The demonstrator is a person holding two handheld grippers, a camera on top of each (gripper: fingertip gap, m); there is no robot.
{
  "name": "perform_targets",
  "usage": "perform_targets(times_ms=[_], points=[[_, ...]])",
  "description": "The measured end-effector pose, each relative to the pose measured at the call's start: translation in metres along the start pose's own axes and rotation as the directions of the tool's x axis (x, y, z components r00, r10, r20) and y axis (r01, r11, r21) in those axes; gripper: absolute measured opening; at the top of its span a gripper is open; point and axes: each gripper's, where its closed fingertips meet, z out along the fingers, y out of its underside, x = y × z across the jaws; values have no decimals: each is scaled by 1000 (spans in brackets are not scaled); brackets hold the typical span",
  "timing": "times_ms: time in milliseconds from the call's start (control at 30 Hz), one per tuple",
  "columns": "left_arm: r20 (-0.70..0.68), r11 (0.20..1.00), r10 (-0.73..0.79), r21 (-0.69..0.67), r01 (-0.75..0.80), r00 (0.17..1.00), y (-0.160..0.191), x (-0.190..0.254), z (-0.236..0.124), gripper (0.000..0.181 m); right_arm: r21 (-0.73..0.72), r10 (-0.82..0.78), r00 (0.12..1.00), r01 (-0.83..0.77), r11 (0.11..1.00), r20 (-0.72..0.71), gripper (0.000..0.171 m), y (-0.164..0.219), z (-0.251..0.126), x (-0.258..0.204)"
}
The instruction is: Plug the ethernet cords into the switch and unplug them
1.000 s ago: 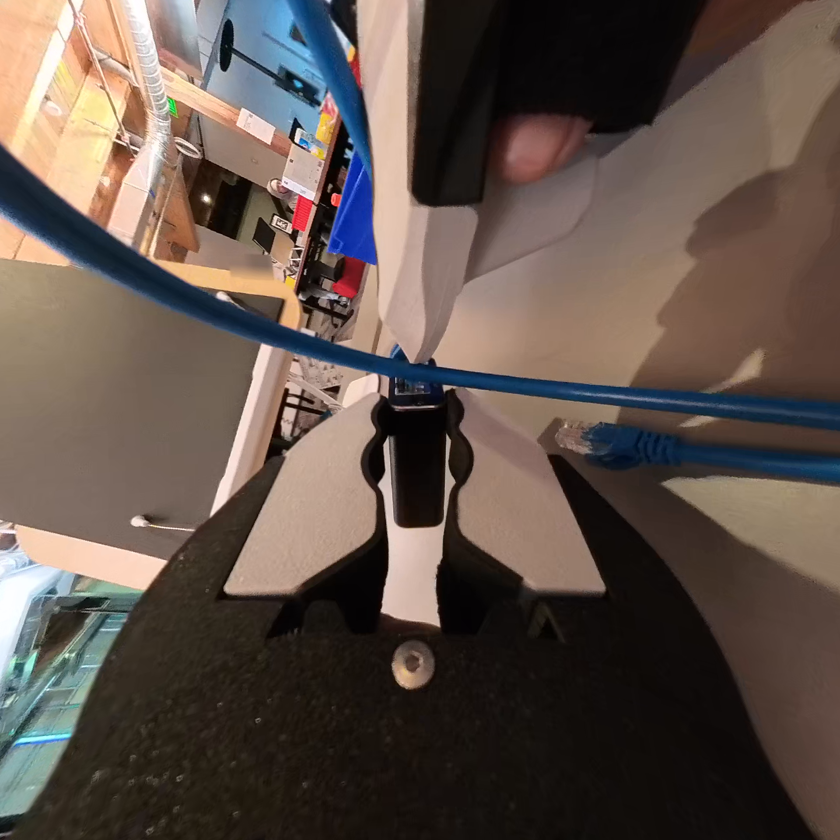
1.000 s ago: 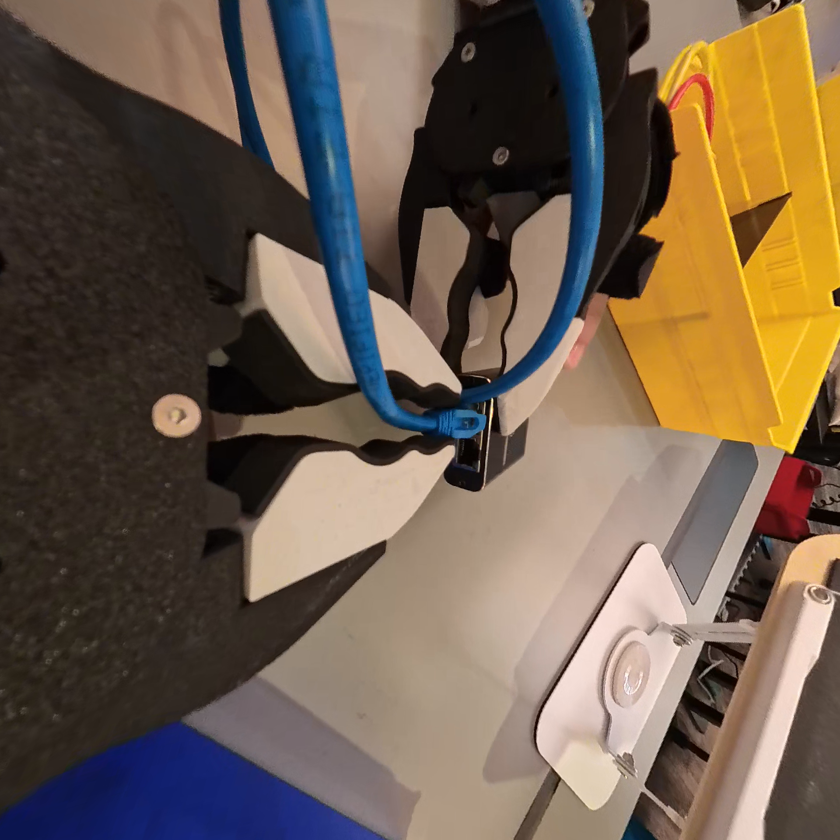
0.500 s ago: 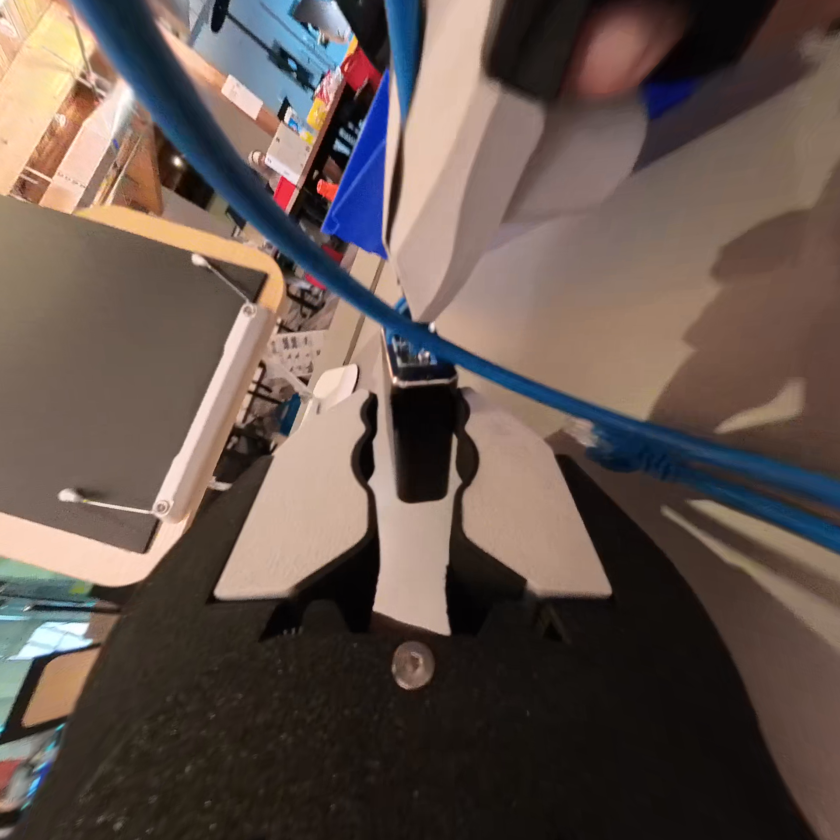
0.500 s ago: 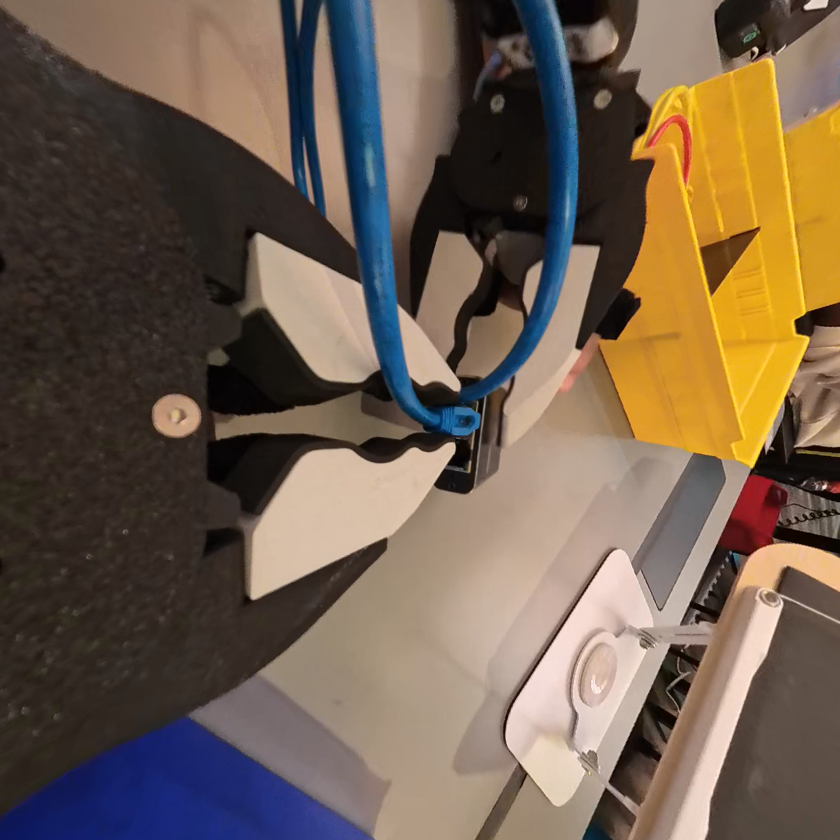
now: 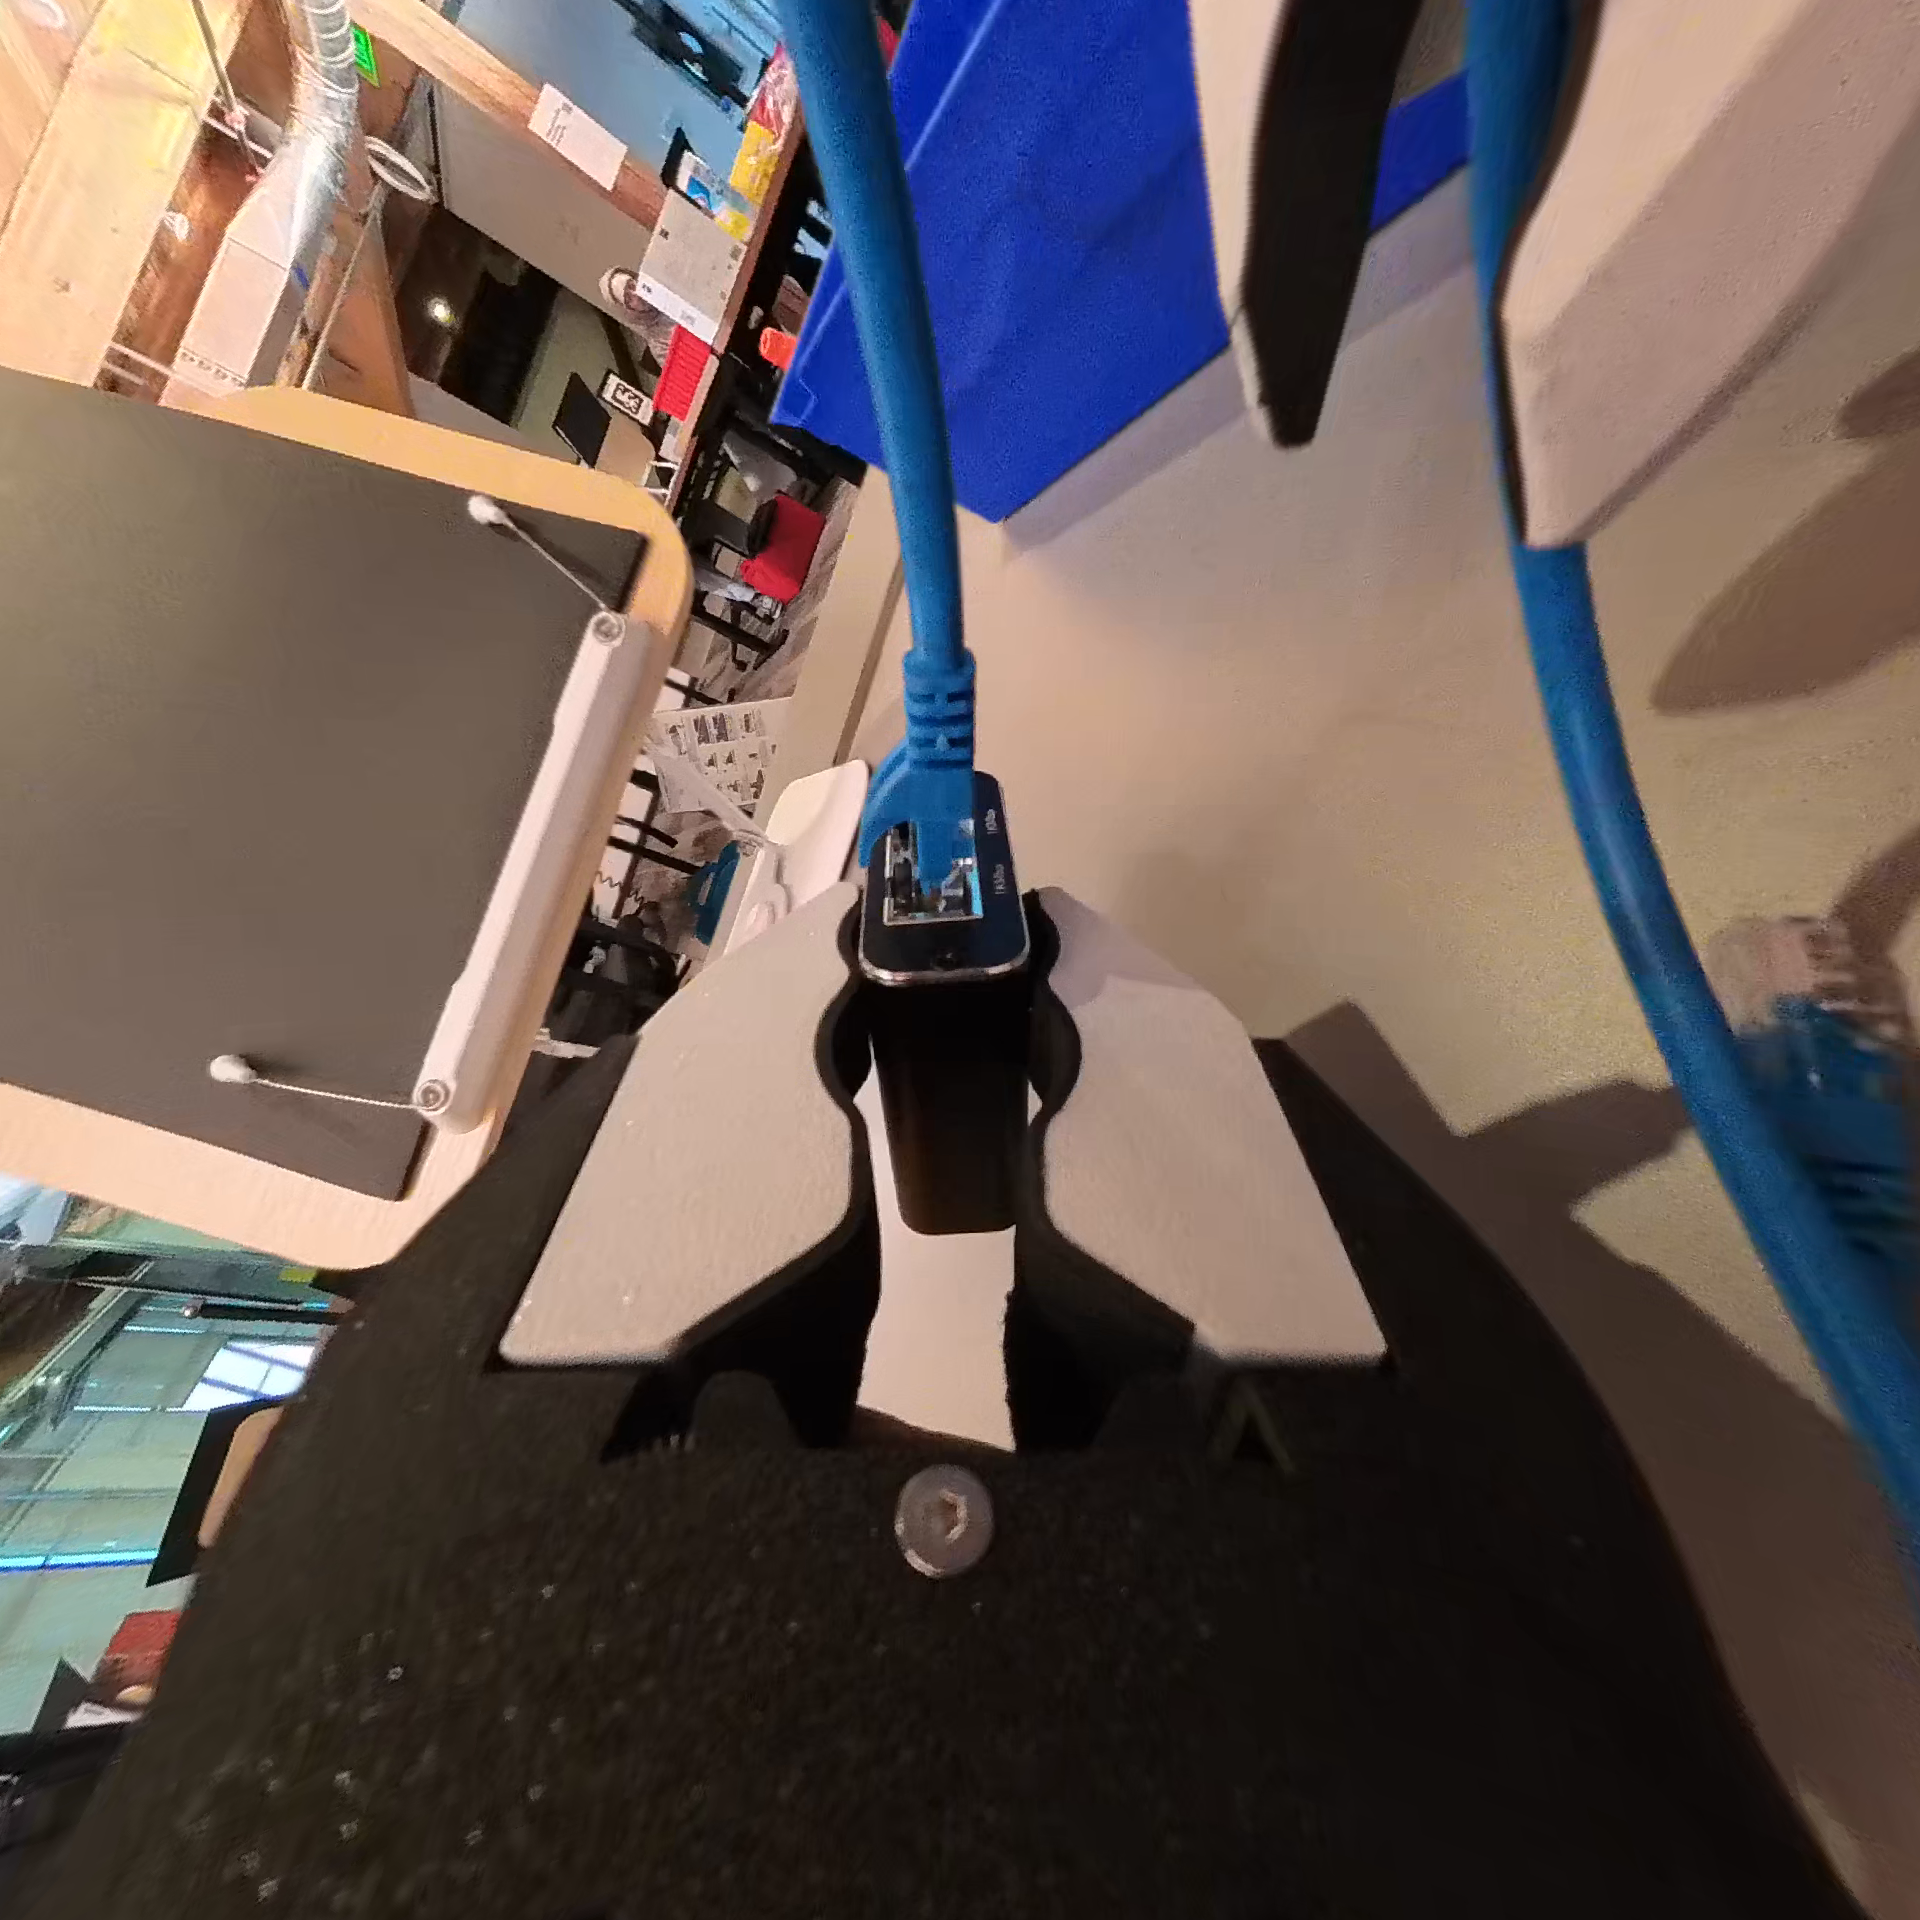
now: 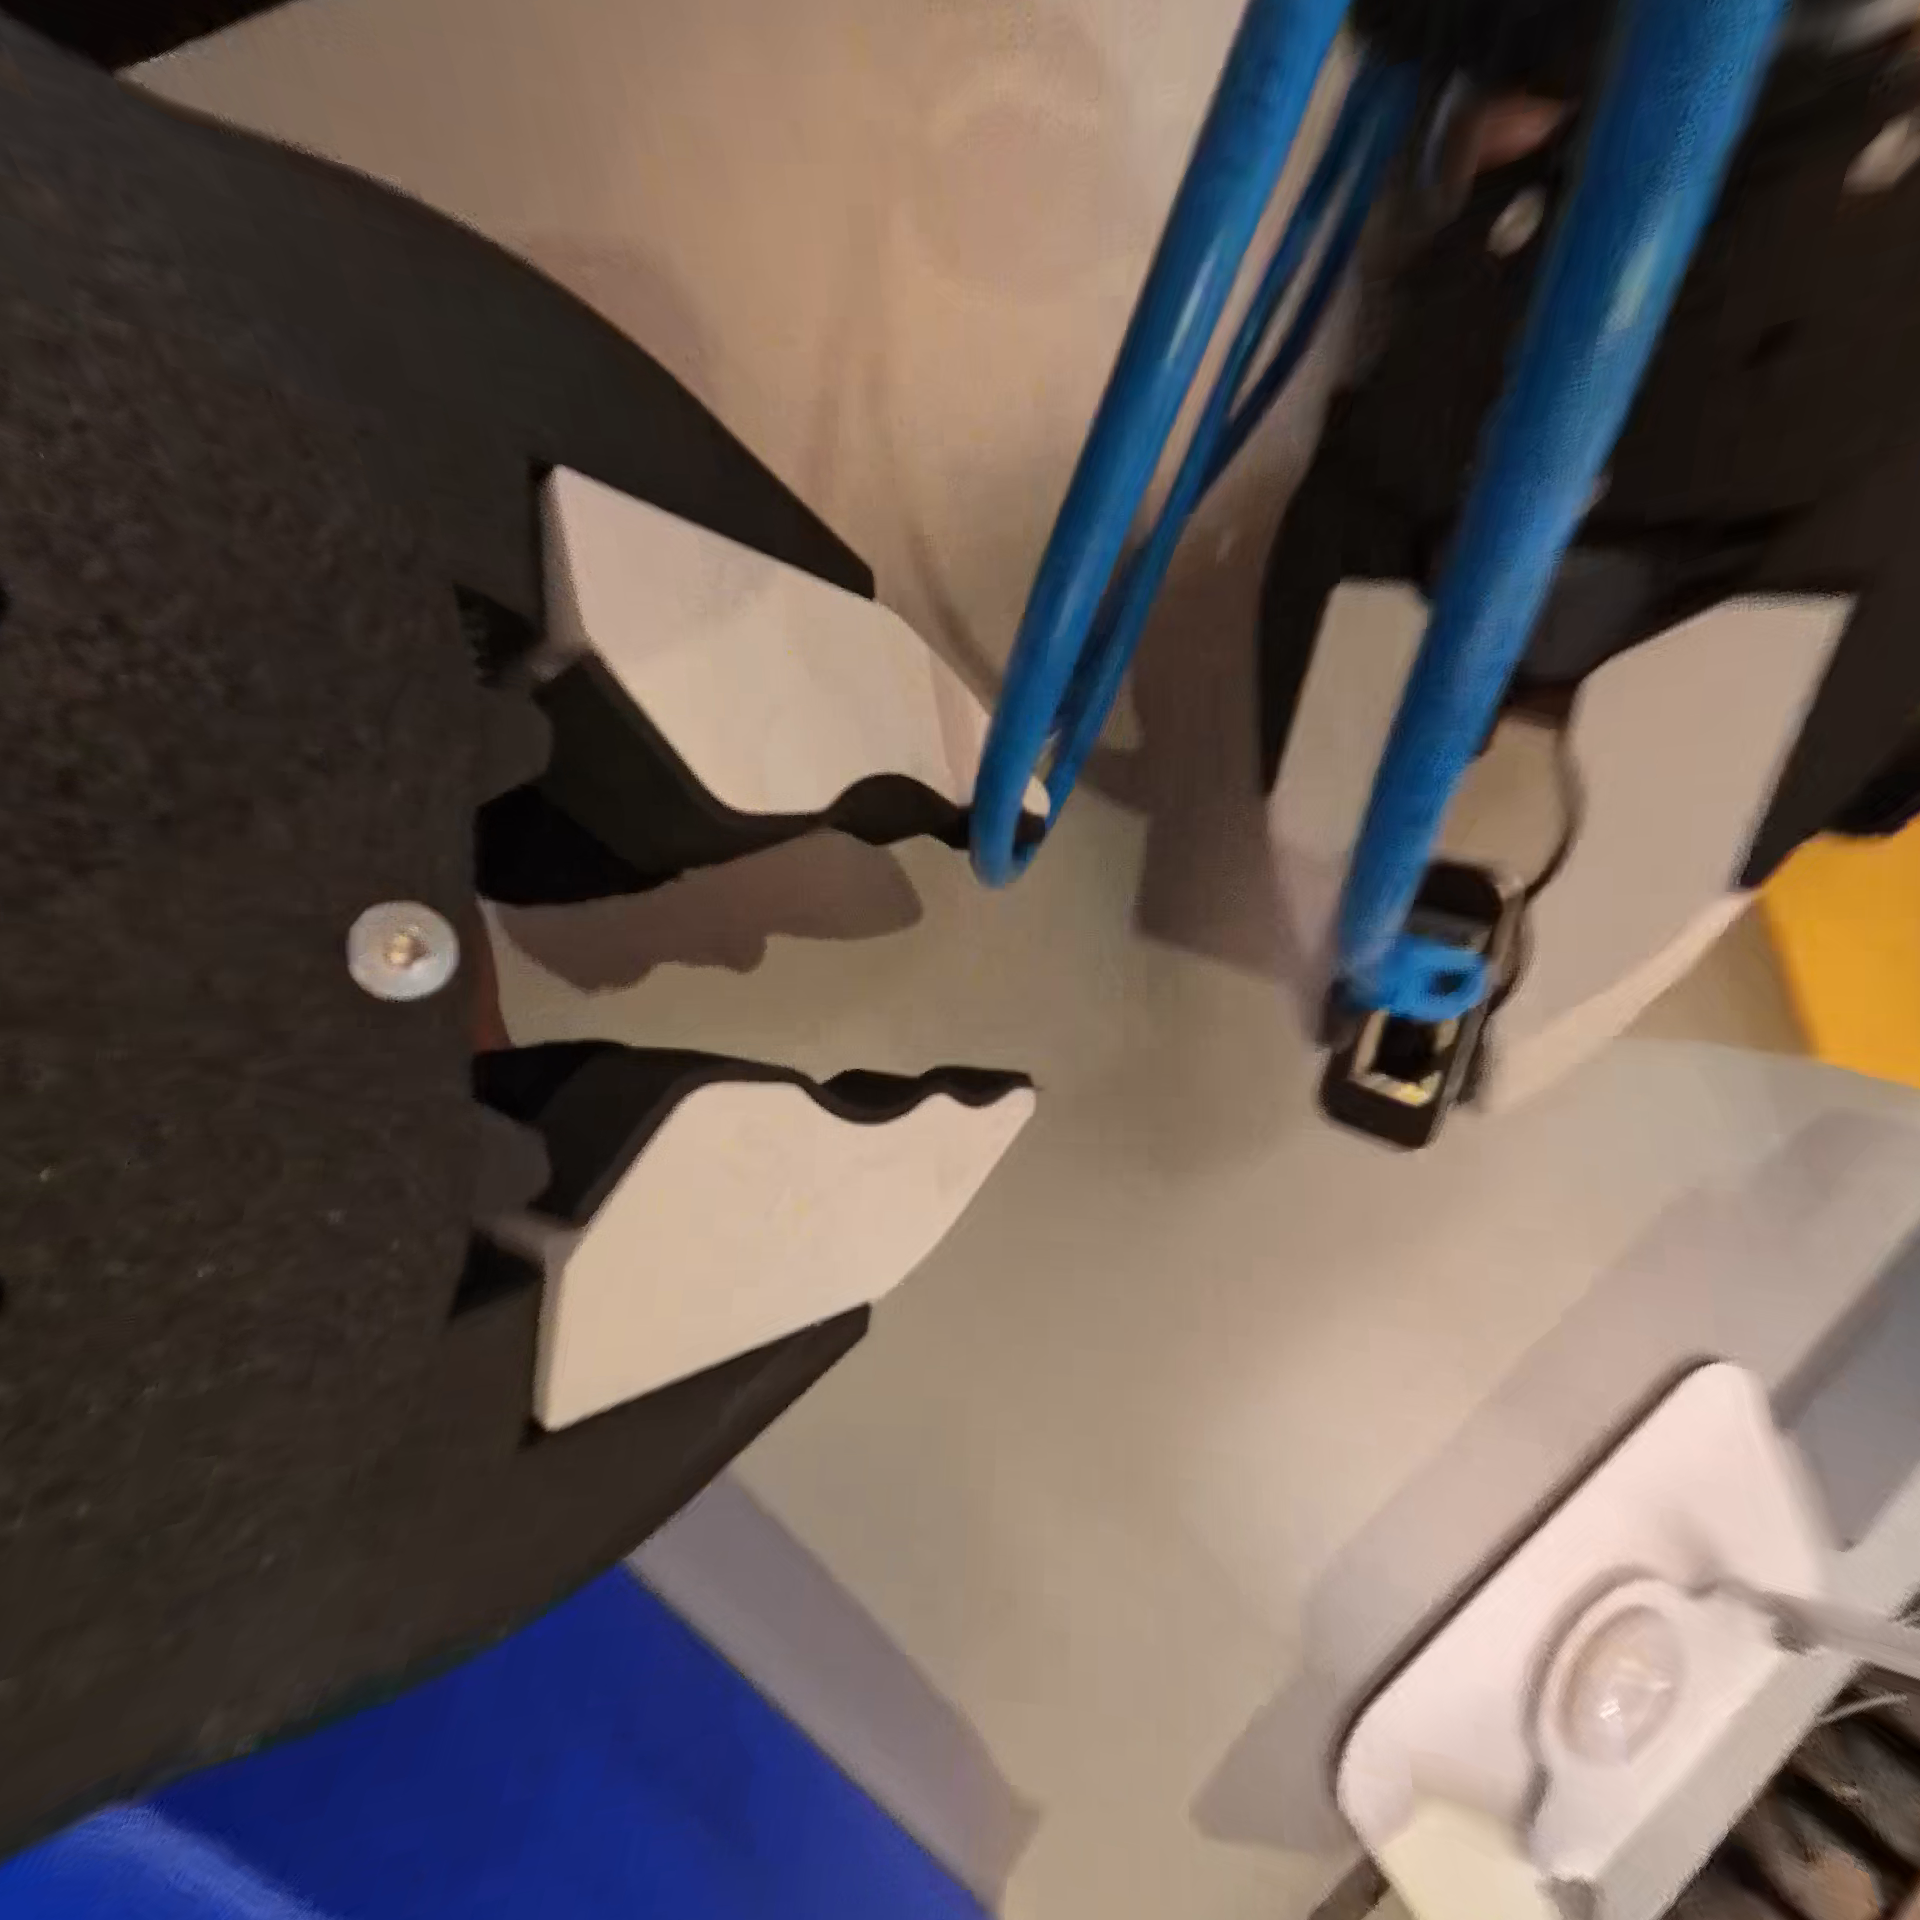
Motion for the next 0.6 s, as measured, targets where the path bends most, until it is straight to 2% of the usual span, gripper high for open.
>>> perform_targets(times_ms=[67,167,267,333,367,400,467,500,533,600], points=[[-5,1000,-5,27,5,1000,-5,1,-2,26,8,38,999,-38,999,-37,40,-1,-5,10],[-18,999,-21,42,22,1000,-10,4,-3,26,151,145,988,-137,979,-43,37,-21,-13,20],[-53,997,-57,51,60,997,-12,8,-3,26,193,117,991,-128,973,71,36,-28,-9,2],[-56,996,-69,49,72,996,-12,8,-3,25,99,-51,989,38,994,136,32,-15,-5,-18],[-57,996,-73,47,76,996,-11,7,-3,26,37,-123,987,120,992,104,30,-6,-6,-15],[-55,996,-75,42,78,996,-10,6,-2,26,-41,-156,985,159,986,74,31,3,-11,-8],[-51,997,-73,37,74,996,-8,5,-2,26,-279,-128,986,152,948,103,43,31,-29,-2],[-50,996,-74,37,76,996,-8,4,-2,26,-351,-131,989,146,925,67,43,37,-40,6],[-50,996,-78,38,80,996,-8,4,-2,26,-352,-135,990,138,926,33,43,34,-49,12],[-51,995,-85,41,87,995,-8,4,-2,26,-320,-91,994,106,942,63,42,23,-65,6]])
